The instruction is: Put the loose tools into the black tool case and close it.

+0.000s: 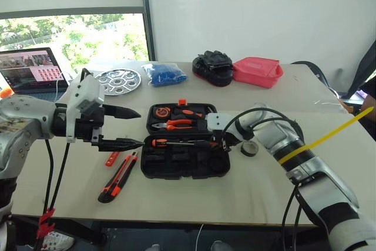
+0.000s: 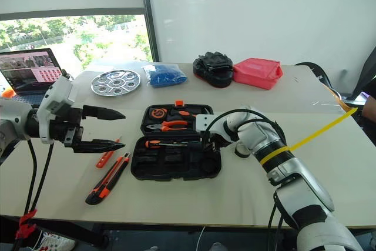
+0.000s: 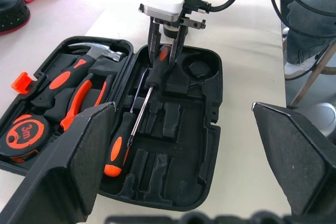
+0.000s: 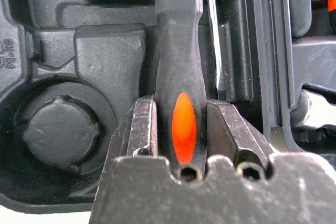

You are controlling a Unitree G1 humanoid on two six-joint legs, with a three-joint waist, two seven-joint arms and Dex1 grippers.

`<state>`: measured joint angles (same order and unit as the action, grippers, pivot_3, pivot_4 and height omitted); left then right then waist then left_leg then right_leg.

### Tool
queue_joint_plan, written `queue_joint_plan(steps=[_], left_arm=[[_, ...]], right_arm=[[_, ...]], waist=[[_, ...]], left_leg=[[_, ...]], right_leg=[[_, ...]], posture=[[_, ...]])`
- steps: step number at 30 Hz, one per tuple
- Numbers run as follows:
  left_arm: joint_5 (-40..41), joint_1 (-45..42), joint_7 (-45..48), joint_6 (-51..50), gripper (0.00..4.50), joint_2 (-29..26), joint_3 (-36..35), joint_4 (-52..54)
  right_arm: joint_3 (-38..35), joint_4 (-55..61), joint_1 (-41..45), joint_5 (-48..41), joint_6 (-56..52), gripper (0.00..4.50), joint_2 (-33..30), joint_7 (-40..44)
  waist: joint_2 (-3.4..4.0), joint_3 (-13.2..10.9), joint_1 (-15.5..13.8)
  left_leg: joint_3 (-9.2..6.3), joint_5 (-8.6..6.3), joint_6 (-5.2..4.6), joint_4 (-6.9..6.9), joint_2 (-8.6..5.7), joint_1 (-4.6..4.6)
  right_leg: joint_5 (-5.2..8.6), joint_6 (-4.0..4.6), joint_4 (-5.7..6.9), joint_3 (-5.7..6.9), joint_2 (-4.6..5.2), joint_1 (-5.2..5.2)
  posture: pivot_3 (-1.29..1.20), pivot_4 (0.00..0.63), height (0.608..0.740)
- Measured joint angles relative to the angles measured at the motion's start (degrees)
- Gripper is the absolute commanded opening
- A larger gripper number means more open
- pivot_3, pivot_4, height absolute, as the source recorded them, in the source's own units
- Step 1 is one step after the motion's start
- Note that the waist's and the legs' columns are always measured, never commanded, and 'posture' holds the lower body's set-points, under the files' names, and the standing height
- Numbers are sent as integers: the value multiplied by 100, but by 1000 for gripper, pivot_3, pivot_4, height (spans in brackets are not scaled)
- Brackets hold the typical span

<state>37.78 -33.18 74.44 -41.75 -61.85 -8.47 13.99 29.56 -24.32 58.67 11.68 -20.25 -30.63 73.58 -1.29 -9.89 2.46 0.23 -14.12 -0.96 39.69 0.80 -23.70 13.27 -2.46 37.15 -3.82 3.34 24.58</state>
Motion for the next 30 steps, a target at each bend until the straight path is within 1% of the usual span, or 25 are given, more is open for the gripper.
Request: queue_joint_plan(steps=[5,6,11,12,13,15,18,20,23,27,30], left_arm=[[32,-1,-1,3,4500,0,57,0],[34,-1,0,6,4500,0,57,0],[37,-21,7,25,4500,0,71,-15],[35,-37,7,31,4500,0,77,-22],[35,-49,7,35,4500,0,81,-27],[33,-78,7,42,4500,12,101,-47],[27,-134,13,58,4500,45,192,-79],[9,-196,36,64,4500,46,247,-131],[-33,-303,78,128,4500,46,294,-236],[-90,-425,133,184,4500,46,343,-340],[-161,-433,168,189,4500,46,376,-349]], right_arm=[[-134,252,2,-45,-112,4293,-48,99],[-172,340,2,-96,-190,4466,-62,145],[-497,881,3,-478,-916,4466,-71,338],[-599,959,3,-592,-1128,3902,-70,323],[-665,1001,3,-652,-1284,3748,-68,302],[-795,1110,-1,-814,-1612,3079,-53,235],[-837,1376,-126,-943,-1829,2121,-60,131],[-832,1543,-312,-1019,-1908,1366,-64,89],[-757,1755,-550,-1065,-1917,1366,-67,18],[-738,1853,-586,-1082,-1927,1366,5,-146],[-672,1842,-618,-1077,-1901,587,86,-275]], waist=[[0,0,-3],[0,0,-3],[-1,0,0],[-1,0,-2],[-1,0,-2],[-1,0,-3],[-1,0,-5],[-1,0,-9],[-1,0,-7],[-1,0,5],[-1,-1,4]], left_leg=[[-2,0,0,-2,0,0],[-3,0,0,-2,1,0],[-4,0,0,-1,1,0],[-4,0,0,-1,1,0],[-3,0,0,-1,0,0],[-2,0,0,-1,0,0],[-1,0,0,-1,0,-1],[1,0,0,-1,-1,-3],[5,0,0,0,-1,-4],[6,0,0,0,1,-3],[7,0,0,-1,1,-3]], right_leg=[[0,0,-2,0,0,0],[0,0,-1,0,0,0],[0,1,1,0,-1,1],[0,1,1,0,-1,1],[0,1,1,0,0,1],[0,1,1,0,0,1],[0,1,0,0,0,1],[0,0,-1,1,0,1],[0,0,-1,1,0,1],[1,1,0,1,-3,1],[1,2,0,1,-4,1]], posture=[[0,150,740],[0,150,740],[0,150,740],[0,150,740],[0,150,740],[0,150,740],[0,150,740],[0,150,740],[0,150,740],[0,150,740],[0,150,740]])
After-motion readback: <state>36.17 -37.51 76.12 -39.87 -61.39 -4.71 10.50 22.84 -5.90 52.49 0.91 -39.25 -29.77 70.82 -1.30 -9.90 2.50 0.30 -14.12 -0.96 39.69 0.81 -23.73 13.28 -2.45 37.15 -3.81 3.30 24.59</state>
